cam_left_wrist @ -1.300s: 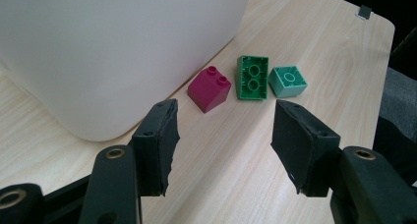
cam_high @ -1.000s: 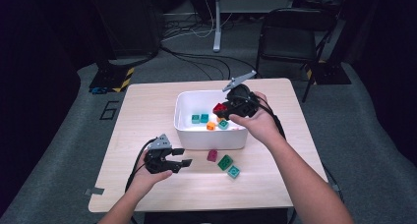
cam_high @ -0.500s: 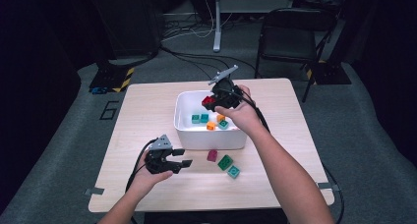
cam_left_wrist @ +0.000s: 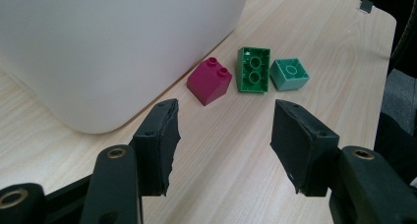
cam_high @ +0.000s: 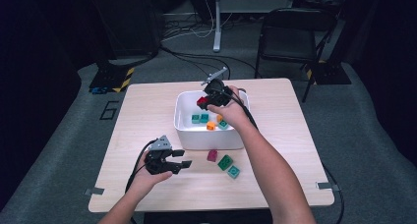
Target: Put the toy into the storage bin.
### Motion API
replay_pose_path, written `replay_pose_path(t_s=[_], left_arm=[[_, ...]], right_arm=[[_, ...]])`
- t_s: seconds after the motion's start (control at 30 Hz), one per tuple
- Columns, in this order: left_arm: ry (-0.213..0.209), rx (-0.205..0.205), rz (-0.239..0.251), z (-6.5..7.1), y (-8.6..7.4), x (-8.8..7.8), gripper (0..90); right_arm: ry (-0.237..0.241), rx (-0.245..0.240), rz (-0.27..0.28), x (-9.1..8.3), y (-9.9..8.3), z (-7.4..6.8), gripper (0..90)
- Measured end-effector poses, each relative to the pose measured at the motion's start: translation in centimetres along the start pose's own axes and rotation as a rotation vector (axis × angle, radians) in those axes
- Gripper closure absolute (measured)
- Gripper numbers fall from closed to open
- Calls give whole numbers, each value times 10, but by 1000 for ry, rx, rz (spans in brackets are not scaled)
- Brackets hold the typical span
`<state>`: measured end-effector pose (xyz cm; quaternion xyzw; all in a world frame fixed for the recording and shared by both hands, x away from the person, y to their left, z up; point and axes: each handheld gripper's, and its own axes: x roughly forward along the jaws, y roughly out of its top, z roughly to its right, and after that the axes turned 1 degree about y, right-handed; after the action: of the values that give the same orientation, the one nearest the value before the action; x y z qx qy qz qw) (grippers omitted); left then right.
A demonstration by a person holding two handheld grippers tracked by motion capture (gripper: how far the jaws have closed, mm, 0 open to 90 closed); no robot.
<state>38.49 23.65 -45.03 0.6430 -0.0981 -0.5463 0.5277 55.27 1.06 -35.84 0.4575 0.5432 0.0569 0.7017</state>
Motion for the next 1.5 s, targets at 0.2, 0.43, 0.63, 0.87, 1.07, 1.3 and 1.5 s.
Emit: replay_pose_path(t_s=[0.2,0.43,0.63,0.87,1.07,1.3,1.5], left_arm=[[0,3,8,1,1,-1,438],[0,0,12,0,0,-1,438],[4,0,16,0,0,-3,438],[13,7,12,1,1,-3,431],[13,4,10,0,1,-3,428],[30,13,24,-1,1,-3,427],[31,9,18,-2,1,-4,427]], right_arm=[[5,6,-19,21,-3,4,581],[1,2,-63,35,-6,7,579],[-6,21,-86,37,-7,6,532],[-10,6,-62,24,-5,3,499],[15,6,-21,3,-4,-1,481],[30,-26,21,-30,-7,-17,473],[42,-39,47,-52,-14,-29,473]])
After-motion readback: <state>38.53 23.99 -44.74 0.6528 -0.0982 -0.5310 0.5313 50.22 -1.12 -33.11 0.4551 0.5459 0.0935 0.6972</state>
